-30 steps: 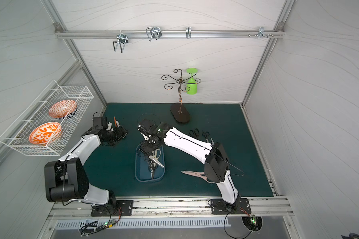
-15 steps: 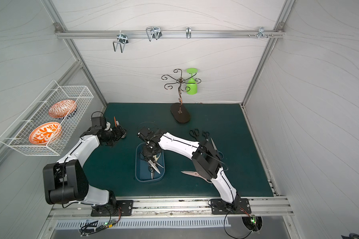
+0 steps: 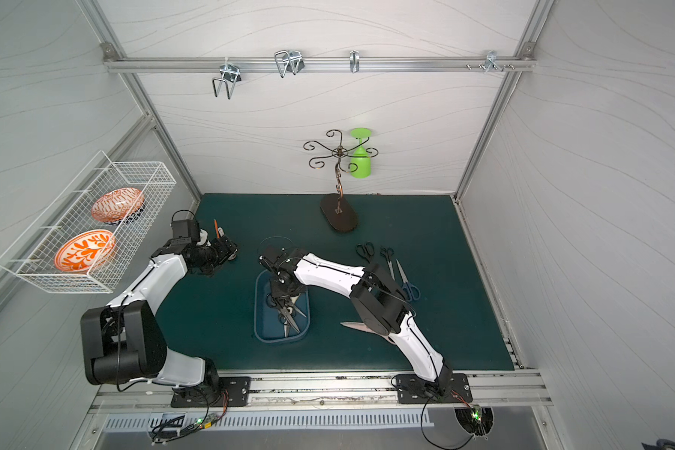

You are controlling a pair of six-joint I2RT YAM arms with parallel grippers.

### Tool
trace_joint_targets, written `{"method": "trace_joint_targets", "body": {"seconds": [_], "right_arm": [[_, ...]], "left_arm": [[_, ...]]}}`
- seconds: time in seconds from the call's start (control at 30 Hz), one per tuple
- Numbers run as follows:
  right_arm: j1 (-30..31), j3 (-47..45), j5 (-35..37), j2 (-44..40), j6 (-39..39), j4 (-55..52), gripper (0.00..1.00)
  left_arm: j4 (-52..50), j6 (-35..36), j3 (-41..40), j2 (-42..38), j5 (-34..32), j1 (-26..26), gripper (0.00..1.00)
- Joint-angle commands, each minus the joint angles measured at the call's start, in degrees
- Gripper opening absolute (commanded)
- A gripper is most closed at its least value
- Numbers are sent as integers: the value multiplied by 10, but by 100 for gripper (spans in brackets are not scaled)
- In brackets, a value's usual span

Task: Put the scissors into the storage box
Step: Place the scissors in the storage box, then pick up the scissors from the center of the board.

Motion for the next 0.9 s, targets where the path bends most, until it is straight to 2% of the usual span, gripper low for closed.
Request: {"method": "trace_joint_targets", "body": {"seconds": [0.0,0.2,0.37,0.5,0.63,0.87], "right_arm": [[2,10,9,-23,-3,8,30],[-9,5,43,-77,-42,-6,31],[-55,-85,36,-163,-78,-17,31],[-95,-154,56,-228,-106,-60,31],[-146,-248,65,-301,-106,-90,38],[-229,-385,70,-436,-84,-123,38]], "left_arm": [[8,-5,7,1,6,3,89],[12,1,7,-3,18,3,89],[22,2,3,-7,35,1,89],[19,2,17,-1,61,-11,89],[-8,23,46,-11,52,-45,88],[-29,36,77,-12,58,-130,89]]}}
